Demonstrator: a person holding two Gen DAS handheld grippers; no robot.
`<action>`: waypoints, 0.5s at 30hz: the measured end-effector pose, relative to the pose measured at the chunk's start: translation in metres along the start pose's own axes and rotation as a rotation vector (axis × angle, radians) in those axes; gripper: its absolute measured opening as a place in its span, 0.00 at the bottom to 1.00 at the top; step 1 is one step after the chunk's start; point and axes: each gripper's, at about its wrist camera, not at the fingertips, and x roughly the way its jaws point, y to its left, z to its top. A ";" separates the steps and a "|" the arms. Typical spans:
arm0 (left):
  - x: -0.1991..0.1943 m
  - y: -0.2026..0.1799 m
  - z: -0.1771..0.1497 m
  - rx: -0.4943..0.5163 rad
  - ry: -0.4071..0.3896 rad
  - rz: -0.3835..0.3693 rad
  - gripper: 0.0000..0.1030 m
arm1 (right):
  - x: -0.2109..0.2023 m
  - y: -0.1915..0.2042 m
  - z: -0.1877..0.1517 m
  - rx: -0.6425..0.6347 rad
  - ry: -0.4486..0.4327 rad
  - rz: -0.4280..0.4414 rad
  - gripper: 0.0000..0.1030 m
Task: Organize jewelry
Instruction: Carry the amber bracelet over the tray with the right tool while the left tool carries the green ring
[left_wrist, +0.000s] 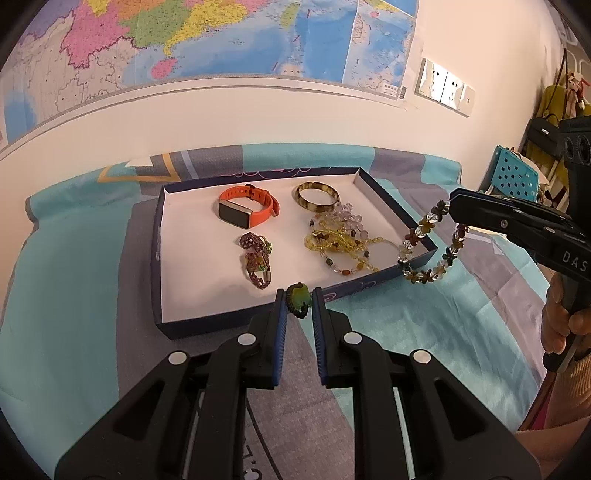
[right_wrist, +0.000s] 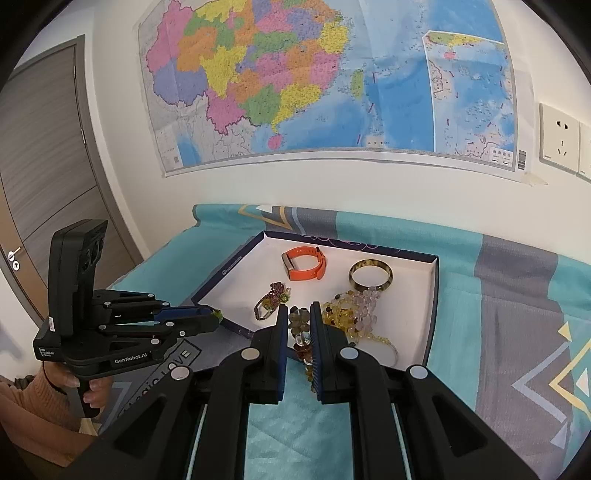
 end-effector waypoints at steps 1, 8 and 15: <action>0.000 0.000 0.001 0.000 -0.001 0.001 0.14 | 0.001 -0.001 0.001 0.001 0.000 -0.002 0.10; 0.004 0.005 0.008 -0.004 -0.002 0.000 0.14 | 0.004 -0.003 0.005 0.000 -0.001 -0.003 0.10; 0.007 0.006 0.014 0.000 -0.004 0.004 0.14 | 0.007 -0.005 0.010 0.000 -0.005 -0.002 0.10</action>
